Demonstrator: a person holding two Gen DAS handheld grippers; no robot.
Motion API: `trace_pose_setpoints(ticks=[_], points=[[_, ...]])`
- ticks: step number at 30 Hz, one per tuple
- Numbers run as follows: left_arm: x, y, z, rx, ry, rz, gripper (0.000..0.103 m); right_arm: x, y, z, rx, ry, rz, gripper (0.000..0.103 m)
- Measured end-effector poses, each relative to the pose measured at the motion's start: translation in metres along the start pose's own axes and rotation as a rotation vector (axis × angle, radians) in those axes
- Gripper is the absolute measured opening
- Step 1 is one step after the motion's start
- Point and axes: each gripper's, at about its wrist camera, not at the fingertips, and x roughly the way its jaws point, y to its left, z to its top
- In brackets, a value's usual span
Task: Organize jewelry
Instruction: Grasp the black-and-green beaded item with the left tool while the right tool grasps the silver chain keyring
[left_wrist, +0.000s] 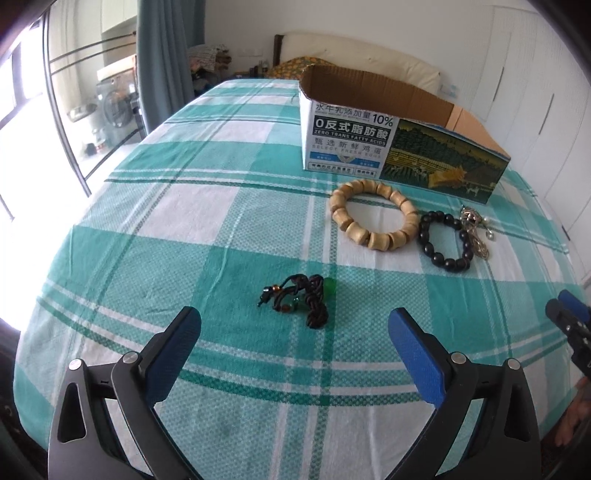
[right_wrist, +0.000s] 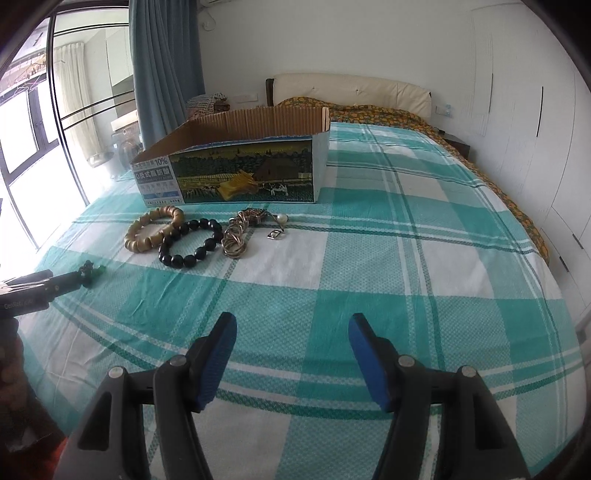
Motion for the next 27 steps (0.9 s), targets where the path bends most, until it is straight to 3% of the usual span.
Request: trace_pose_setpoints(ticks=[4, 9, 16, 19, 20, 21, 22, 26, 27], points=[[0.023, 0.001, 0.003, -0.026, 0.051, 0.009, 0.098, 0.023, 0.005, 0.024, 0.0, 0.014, 0.033, 0.064], [0.03, -0.003, 0.008, -0.005, 0.048, 0.04, 0.097, 0.06, 0.021, 0.045, -0.014, 0.084, 0.099, 0.064], [0.031, -0.004, 0.01, 0.003, 0.048, 0.047, 0.097, 0.098, 0.037, 0.057, -0.094, 0.157, 0.112, 0.039], [0.031, -0.005, 0.011, 0.004, 0.047, 0.051, 0.096, 0.1, 0.044, 0.058, -0.144, 0.151, 0.117, 0.035], [0.031, -0.005, 0.011, 0.004, 0.045, 0.055, 0.095, 0.1, 0.046, 0.058, -0.159, 0.151, 0.135, 0.027], [0.03, -0.005, 0.011, 0.005, 0.039, 0.06, 0.09, 0.1, 0.048, 0.057, -0.173, 0.149, 0.151, 0.021], [0.028, -0.006, 0.011, 0.009, 0.027, 0.063, 0.08, 0.099, 0.051, 0.056, -0.196, 0.143, 0.145, 0.021], [0.024, -0.004, 0.01, 0.019, -0.003, 0.065, 0.058, 0.091, 0.047, 0.048, -0.198, 0.133, 0.143, 0.02], [0.023, -0.002, 0.01, 0.015, -0.012, 0.056, 0.044, 0.087, 0.043, 0.044, -0.187, 0.128, 0.14, 0.019]])
